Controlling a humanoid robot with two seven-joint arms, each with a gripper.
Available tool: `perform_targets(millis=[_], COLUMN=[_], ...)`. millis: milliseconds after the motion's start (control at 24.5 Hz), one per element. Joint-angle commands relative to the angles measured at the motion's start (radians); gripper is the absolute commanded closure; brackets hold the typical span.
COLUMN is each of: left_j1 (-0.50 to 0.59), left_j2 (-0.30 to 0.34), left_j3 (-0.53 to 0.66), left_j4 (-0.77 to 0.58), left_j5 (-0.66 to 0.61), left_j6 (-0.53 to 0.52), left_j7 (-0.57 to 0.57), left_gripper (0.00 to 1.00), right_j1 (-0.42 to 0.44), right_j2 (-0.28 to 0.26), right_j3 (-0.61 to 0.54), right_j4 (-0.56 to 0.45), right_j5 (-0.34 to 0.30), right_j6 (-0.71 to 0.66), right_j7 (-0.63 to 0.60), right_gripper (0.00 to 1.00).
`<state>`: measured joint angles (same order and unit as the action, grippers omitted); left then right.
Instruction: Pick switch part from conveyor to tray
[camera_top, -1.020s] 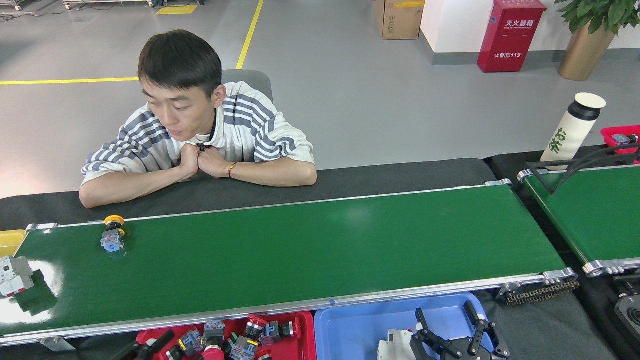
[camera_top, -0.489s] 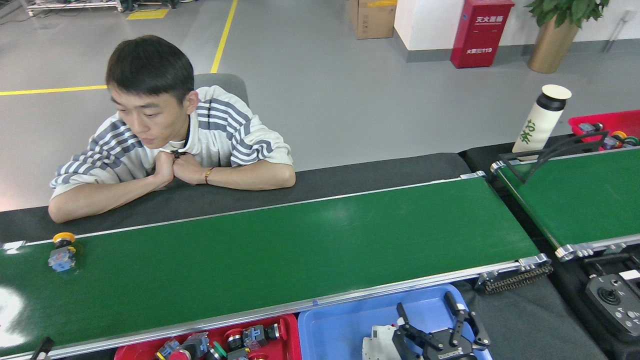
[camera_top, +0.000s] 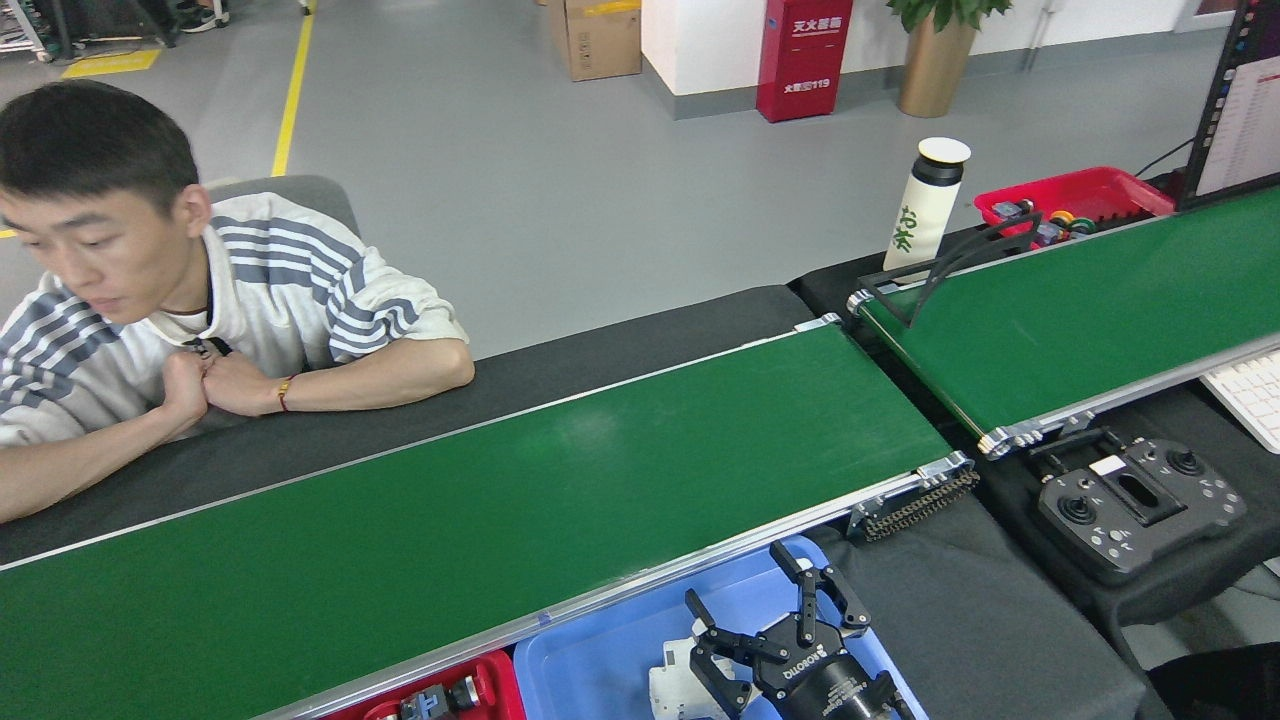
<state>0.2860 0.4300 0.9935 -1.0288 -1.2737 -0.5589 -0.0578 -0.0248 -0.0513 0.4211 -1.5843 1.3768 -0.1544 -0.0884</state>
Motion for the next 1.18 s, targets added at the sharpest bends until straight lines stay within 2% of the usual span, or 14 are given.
perform_targets(millis=[0, 367, 530, 653, 734, 856, 938, 979, 1020, 1142], left_j1=[0.001, -0.07, -0.156, -0.205, -0.264, -0.347, -0.418, -0.447, -0.453, -0.455], left_j2=[0.05, 0.228, 0.28, 0.302, 0.316, 0.365, 0.406, 0.42, 0.428, 0.449], left_j3=[0.016, -0.01, -0.133, -0.174, -0.263, -0.483, -0.592, -0.616, -0.622, -0.622], left_j4=[0.046, 0.227, 0.345, 0.391, 0.431, 0.501, 0.611, 0.653, 0.665, 0.667], left_j5=[0.011, 0.05, 0.057, 0.056, 0.056, 0.057, 0.065, 0.077, 0.091, 0.116], left_j6=[0.004, 0.031, 0.065, 0.083, 0.138, 0.194, 0.188, 0.174, 0.151, 0.122], left_j7=[0.003, -0.008, 0.006, 0.006, 0.012, 0.076, 0.142, 0.159, 0.167, 0.184], left_gripper=[0.0, 0.0, 0.0, 0.0, 0.03, 0.34, 0.89, 0.96, 0.98, 0.99], right_j1=[-0.027, -0.064, -0.069, -0.072, -0.076, -0.076, -0.076, -0.076, -0.076, -0.076], right_j2=[0.015, 0.038, 0.036, 0.041, 0.044, 0.039, 0.042, 0.045, 0.045, 0.044], right_j3=[-0.001, 0.01, 0.01, 0.01, 0.01, 0.01, 0.008, 0.01, 0.01, 0.01], right_j4=[0.007, 0.047, 0.047, 0.047, 0.046, 0.046, 0.044, 0.044, 0.044, 0.044], right_j5=[-0.004, -0.004, -0.005, -0.005, -0.004, -0.004, -0.005, -0.005, -0.005, -0.005], right_j6=[-0.042, -0.063, -0.065, -0.065, -0.065, -0.063, -0.062, -0.062, -0.062, -0.062], right_j7=[-0.001, -0.002, -0.002, -0.002, -0.001, -0.001, -0.001, 0.001, 0.001, 0.003], right_gripper=[0.0, 0.0, 0.0, 0.0, 0.0, 0.0, 0.0, 0.0, 0.0, 0.0])
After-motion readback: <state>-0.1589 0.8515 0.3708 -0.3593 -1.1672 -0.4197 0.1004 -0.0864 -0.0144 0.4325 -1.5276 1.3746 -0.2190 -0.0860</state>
